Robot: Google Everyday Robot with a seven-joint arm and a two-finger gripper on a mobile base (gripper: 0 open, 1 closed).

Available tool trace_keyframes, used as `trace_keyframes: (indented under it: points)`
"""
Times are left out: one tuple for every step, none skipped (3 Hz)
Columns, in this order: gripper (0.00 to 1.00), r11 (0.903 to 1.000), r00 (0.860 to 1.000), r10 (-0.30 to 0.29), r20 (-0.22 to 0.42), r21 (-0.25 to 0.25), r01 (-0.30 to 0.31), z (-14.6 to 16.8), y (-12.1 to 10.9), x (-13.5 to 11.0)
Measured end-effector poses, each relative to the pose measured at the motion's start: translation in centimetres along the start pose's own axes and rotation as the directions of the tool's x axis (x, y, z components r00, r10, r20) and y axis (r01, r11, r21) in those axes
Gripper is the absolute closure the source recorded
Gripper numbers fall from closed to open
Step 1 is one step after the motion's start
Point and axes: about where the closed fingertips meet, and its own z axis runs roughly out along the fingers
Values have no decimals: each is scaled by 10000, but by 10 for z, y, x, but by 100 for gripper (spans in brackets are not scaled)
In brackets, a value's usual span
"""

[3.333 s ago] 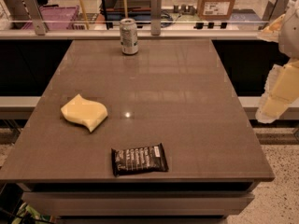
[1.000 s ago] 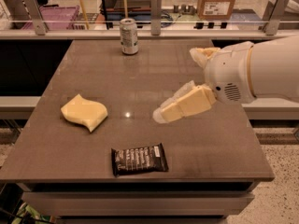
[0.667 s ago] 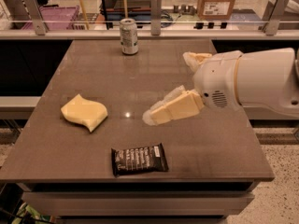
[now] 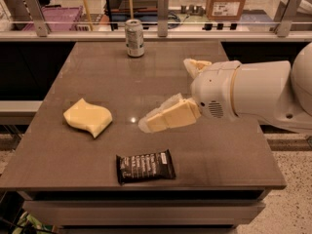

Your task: Move sponge near 7up can

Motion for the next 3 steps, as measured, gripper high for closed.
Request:
trace_keyframes:
  points:
    - [0,9996,9999,32,-162,-268,-36,6,-2,0]
    - [0,9980,9999,29,-106,-639,-36,18,-4,4]
    - [0,9969,9998,-22,178,-783,36,34,0,10]
